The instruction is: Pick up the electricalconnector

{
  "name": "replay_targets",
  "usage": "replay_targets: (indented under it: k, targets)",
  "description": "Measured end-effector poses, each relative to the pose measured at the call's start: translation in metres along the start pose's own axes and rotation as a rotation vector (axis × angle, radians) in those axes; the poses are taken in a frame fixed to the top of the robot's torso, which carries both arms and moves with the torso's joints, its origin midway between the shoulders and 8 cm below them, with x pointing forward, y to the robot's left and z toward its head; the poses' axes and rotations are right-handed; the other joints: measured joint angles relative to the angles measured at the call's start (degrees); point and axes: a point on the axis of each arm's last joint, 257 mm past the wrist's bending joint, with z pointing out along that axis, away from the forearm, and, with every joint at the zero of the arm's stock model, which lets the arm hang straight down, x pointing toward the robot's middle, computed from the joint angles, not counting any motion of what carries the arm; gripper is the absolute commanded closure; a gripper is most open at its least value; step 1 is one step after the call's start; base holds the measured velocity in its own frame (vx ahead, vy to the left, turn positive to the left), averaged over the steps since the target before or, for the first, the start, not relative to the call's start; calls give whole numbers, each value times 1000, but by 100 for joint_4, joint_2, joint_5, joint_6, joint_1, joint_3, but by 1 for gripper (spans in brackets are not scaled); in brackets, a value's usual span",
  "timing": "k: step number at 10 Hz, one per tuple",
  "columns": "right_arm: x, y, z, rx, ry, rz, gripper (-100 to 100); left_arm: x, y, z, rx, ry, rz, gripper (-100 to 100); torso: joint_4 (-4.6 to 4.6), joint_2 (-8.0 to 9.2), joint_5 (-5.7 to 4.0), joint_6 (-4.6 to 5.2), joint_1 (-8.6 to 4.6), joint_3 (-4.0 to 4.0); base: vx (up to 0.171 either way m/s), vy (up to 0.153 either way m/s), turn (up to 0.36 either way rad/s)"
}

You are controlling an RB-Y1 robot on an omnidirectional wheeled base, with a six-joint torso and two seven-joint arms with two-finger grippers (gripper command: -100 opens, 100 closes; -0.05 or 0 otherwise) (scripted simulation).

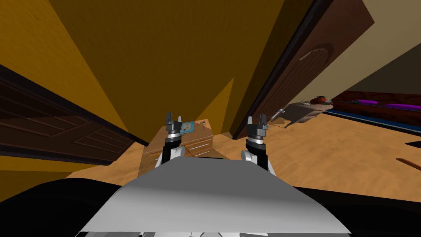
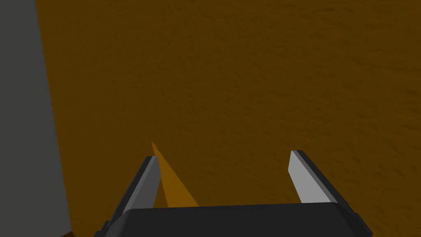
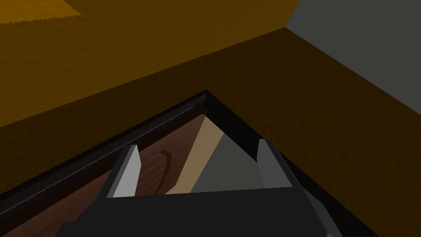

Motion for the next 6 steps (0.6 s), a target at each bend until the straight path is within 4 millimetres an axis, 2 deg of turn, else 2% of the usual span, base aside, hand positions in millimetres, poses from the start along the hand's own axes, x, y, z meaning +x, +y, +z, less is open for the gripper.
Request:
replay_targets:
  k: [6]
  targets:
    - [0,0,0,0,0,0,0,22,25,-11,-33,173,-16,-100,5,24,4,3,17,14,-57,38,-246]
